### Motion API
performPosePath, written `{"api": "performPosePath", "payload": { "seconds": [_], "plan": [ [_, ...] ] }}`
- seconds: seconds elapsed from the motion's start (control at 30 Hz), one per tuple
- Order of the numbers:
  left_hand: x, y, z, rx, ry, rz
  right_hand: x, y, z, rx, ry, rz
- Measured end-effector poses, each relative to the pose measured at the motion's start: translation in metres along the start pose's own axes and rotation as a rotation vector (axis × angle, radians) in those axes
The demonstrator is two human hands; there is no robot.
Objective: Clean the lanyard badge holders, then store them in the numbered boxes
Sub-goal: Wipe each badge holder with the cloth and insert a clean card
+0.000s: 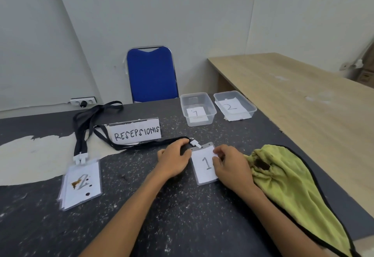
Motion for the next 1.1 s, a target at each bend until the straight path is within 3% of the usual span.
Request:
{"api": "performPosePath", "payload": {
  "seconds": [0.37, 0.57, 0.77, 1.03, 1.1],
  "plan": [
    [-0.018, 0.018, -0.013, -0.197, 0.156, 0.091, 0.0, 0.016, 0.006, 0.126, -0.133, 0.073],
    [-0.008, 0.009, -0.017, 0.015, 0.166, 0.187, 0.005, 0.017, -0.003, 0.298, -0.234, 0.085],
    [0.027, 0.002, -0.027, -0.1, 0.219, 0.143, 0.007, 0.018, -0.005, 0.352, -0.245, 0.083],
    [0.066, -0.014, -0.038, -0.097, 0.237, 0.074, 0.018, 0.013, -0.015, 0.361, -0.316, 0.209],
    [0.078, -0.02, -0.046, -0.006, 0.23, 0.078, 0.028, 0.015, -0.026, 0.302, -0.337, 0.218]
  ]
}}
Point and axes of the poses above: each hand's wrist, its own x-axis away from the middle knuckle, its own y-axis out of the palm, z = x × y, the point moved 1 cm from there along -x, towards the middle knuckle, and after that the axes turned 4 degrees about -y, right-handed, at the moved point
